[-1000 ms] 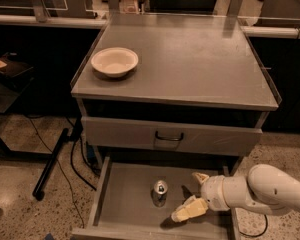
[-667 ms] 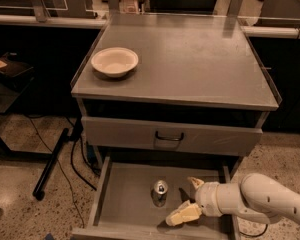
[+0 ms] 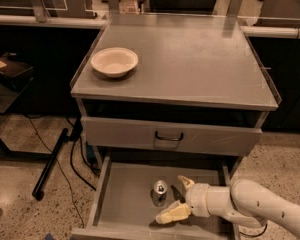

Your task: Pick redbull can from middle drawer and place on counter

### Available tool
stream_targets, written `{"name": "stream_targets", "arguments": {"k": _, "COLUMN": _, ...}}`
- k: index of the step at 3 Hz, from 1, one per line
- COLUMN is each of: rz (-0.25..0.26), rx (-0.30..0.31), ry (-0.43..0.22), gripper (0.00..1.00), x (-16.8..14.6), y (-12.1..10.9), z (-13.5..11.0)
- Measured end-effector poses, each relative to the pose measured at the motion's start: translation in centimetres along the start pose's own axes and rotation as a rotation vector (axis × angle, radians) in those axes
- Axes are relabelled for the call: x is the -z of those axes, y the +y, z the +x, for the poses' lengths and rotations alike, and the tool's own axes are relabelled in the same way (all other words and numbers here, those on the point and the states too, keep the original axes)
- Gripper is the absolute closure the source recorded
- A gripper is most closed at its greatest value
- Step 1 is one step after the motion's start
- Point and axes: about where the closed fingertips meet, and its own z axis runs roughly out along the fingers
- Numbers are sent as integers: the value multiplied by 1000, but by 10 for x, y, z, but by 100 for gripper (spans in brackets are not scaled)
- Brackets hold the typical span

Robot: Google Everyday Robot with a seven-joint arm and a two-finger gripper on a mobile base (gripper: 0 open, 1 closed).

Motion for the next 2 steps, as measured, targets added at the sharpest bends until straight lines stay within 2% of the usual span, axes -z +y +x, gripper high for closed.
{"name": "stream_targets", "arguments": {"k": 2, "rz": -27, "rx": 19, "ry": -57, "gripper": 0, "x": -34, "y": -7, "z": -6}}
